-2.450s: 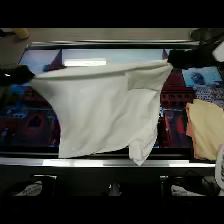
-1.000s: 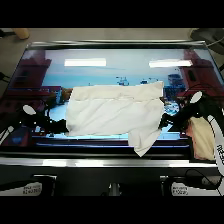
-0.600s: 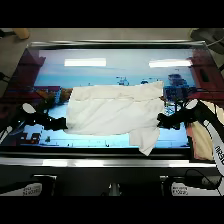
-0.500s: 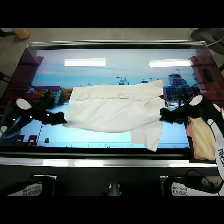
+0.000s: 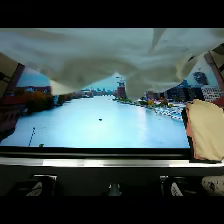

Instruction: Fold the shirts.

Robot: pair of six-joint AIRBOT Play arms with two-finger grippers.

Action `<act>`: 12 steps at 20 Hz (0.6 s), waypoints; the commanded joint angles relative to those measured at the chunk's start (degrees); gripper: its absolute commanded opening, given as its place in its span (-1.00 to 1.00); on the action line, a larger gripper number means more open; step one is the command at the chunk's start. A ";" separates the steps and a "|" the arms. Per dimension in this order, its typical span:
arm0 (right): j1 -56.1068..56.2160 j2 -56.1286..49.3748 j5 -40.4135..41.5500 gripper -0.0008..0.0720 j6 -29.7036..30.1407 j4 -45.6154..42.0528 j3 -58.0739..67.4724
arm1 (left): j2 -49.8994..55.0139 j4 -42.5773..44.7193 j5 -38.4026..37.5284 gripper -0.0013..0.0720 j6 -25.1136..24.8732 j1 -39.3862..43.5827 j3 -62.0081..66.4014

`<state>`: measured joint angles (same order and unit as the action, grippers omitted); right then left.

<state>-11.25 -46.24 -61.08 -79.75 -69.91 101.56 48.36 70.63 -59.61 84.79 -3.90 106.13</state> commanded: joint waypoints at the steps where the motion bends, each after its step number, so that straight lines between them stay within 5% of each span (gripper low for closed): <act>1: -0.02 8.11 -5.07 -0.93 -4.07 -4.57 5.38 | -6.40 4.79 -2.82 -0.89 2.91 0.00 8.76; 7: -0.02 3.23 -14.97 -0.93 -6.12 -5.88 5.38 | -2.34 13.66 -14.78 -0.89 0.81 0.00 7.74; 12: -0.02 -16.41 -37.66 -0.93 -6.43 -5.70 4.42 | 10.34 14.05 -22.69 -0.89 0.50 0.00 -4.48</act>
<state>-11.22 -53.23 -85.67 -85.54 -75.05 106.48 52.73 82.96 -77.52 85.73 -3.84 107.85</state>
